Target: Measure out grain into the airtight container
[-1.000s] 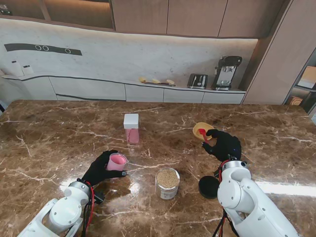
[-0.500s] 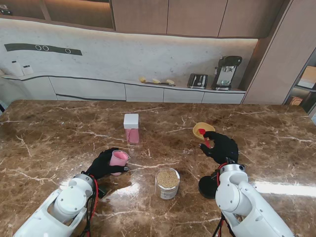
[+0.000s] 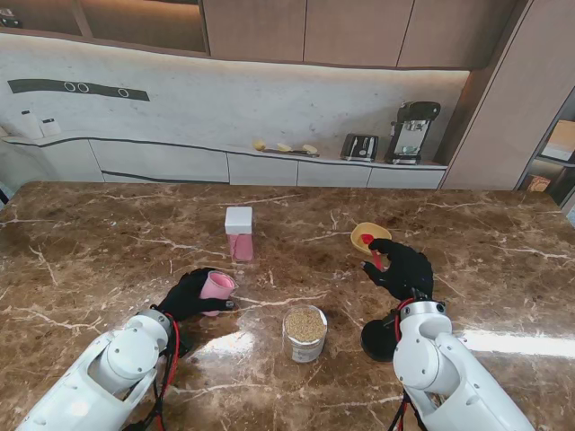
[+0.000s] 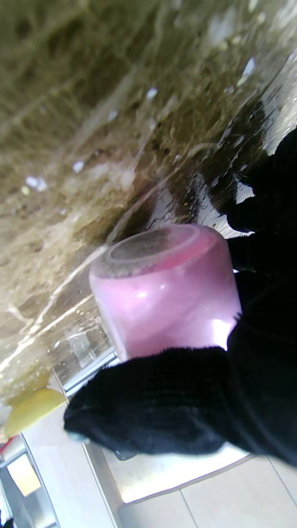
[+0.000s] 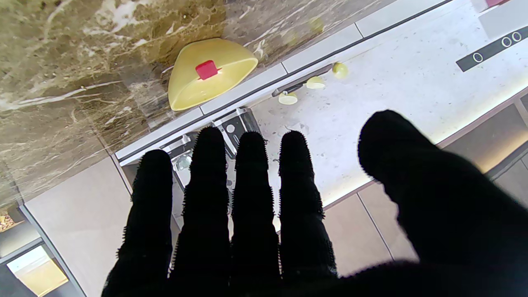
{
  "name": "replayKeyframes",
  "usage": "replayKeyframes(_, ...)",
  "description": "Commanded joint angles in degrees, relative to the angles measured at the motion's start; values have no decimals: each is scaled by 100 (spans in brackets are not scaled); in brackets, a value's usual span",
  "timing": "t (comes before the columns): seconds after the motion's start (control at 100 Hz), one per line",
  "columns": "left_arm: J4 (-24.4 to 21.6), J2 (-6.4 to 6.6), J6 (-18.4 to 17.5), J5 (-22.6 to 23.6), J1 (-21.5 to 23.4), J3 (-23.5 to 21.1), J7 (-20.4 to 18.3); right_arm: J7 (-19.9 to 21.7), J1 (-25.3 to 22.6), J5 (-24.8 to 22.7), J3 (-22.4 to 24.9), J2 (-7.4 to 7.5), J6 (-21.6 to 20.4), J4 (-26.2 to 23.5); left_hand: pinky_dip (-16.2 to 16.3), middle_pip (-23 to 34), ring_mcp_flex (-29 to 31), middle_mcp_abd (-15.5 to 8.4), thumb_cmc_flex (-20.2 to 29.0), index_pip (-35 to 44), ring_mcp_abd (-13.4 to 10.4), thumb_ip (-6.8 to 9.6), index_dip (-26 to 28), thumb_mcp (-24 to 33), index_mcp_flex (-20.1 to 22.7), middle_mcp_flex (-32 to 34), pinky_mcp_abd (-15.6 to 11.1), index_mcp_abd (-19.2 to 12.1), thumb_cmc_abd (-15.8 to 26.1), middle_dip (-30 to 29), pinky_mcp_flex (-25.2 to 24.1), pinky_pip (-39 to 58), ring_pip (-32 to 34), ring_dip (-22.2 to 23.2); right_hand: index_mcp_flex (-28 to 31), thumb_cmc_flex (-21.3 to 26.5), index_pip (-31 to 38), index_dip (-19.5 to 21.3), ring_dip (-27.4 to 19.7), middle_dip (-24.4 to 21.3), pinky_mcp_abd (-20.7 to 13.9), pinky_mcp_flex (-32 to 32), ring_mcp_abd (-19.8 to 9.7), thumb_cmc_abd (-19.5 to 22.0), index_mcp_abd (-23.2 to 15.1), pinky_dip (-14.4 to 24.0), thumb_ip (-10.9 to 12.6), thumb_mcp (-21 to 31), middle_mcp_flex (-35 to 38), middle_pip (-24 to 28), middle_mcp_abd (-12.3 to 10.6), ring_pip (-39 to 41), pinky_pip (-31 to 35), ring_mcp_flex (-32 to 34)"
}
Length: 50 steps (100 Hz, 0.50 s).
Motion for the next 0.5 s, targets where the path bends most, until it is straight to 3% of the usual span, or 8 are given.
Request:
replayKeyframes(0.0, 253, 30, 135, 27, 76, 50, 19, 91, -37, 45, -10, -19, -5, 16, 60, -108, -158, -162, 427, 116, 252, -95, 7, 717, 506, -205, 1420, -1165, 2362, -33, 250, 340, -148, -99, -75, -245, -108, 16, -135, 70, 0, -80, 25, 96, -72, 92, 257, 66, -96, -38, -3, -82, -96, -195)
replayKeyframes(0.29, 283, 34, 245, 88, 102, 64, 30, 140, -30, 85, -2, -18, 14, 34, 60, -142, -156, -155, 284, -22, 258, -64, 44, 750, 566, -198, 1430, -1035, 2487, 30, 249, 338, -138, -113, -98, -244, -125, 12, -133, 73, 21, -122, 27, 120, -66, 111, 266, 56, -113, -46, 3, -92, -133, -221)
replayKeyframes(0.49, 306, -16, 239, -74, 162, 45, 148, 137, -43, 81, -7, -18, 22, 25, 60, -58, -154, -86, 803, 378, 290, 13, 329, 916, 923, -166, 1395, -1003, 2160, 98, 255, 340, -114, -57, -90, -229, -123, 15, -133, 72, 22, -121, 22, 120, -67, 125, 270, 68, -124, -52, 1, -95, -149, -221)
